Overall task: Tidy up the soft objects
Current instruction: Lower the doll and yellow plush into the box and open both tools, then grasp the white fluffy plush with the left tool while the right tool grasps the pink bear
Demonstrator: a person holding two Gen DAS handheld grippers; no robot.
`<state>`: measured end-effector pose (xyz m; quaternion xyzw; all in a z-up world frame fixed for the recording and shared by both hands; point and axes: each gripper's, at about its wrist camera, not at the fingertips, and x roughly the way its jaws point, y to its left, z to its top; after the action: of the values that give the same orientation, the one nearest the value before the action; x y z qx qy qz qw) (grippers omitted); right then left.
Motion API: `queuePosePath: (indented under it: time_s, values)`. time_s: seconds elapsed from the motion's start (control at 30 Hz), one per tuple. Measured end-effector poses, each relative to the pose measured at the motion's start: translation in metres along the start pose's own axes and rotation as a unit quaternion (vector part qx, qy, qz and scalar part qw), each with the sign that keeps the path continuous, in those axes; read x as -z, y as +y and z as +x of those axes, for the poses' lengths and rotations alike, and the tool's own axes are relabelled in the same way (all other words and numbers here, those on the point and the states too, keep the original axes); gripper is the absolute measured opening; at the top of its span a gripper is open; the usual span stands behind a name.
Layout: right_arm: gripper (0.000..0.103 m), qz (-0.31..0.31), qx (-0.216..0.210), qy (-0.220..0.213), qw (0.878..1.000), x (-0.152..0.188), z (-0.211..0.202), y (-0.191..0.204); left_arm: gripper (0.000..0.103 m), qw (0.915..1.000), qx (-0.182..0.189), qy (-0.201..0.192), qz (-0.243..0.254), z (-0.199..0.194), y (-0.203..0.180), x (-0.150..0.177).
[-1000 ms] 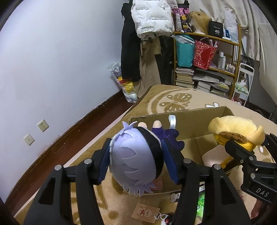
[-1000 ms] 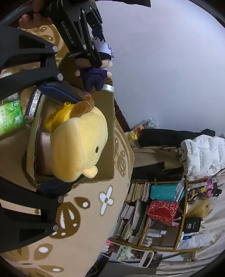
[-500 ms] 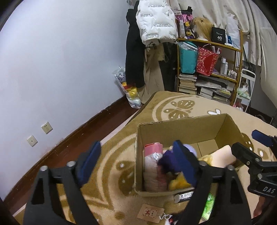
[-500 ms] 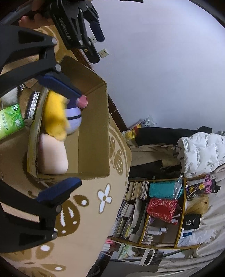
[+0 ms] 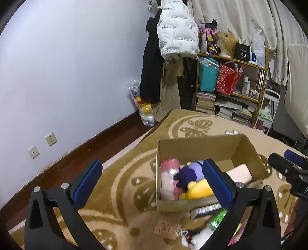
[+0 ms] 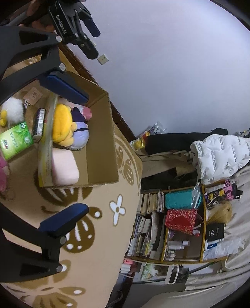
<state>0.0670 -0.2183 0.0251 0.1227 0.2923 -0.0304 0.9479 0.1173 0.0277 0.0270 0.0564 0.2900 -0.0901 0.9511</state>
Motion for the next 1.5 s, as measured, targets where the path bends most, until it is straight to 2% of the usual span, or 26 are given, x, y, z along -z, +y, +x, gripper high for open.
queuePosePath:
  time_s: [0.17,0.33,0.43,0.73,0.97,1.27,1.5]
  values:
    - [0.103,0.009,-0.007,0.008,1.000,0.011,-0.017,-0.001,0.103,0.9999,-0.004,0.007,0.010,-0.016,-0.004,0.007]
    - [0.103,0.008,-0.005,0.020,1.000,0.027,-0.029,0.005,0.103,0.9995,0.000,0.029,0.008,-0.026,-0.008,0.018]
    - [0.103,0.014,0.011,0.038,0.999,0.041,-0.033,0.010,0.103,0.9987,0.007,0.050,0.000,-0.029,-0.009,0.029]
    - [0.103,0.051,0.007,0.094,0.994,0.086,-0.030,0.009,0.103,0.9948,0.018,0.100,-0.001,-0.027,-0.013,0.050]
    - [0.103,0.075,0.011,0.123,0.990,0.107,-0.023,-0.007,0.103,0.9883,0.029,0.149,0.014,-0.007,-0.022,0.067]
    - [0.103,0.094,0.013,0.178,0.979,0.130,0.004,-0.016,0.102,0.9753,0.051,0.214,0.021,0.028,-0.032,0.085]
    - [0.103,0.107,0.016,0.204,0.973,0.139,0.017,-0.021,0.102,0.9651,0.073,0.251,0.007,0.049,-0.035,0.092]
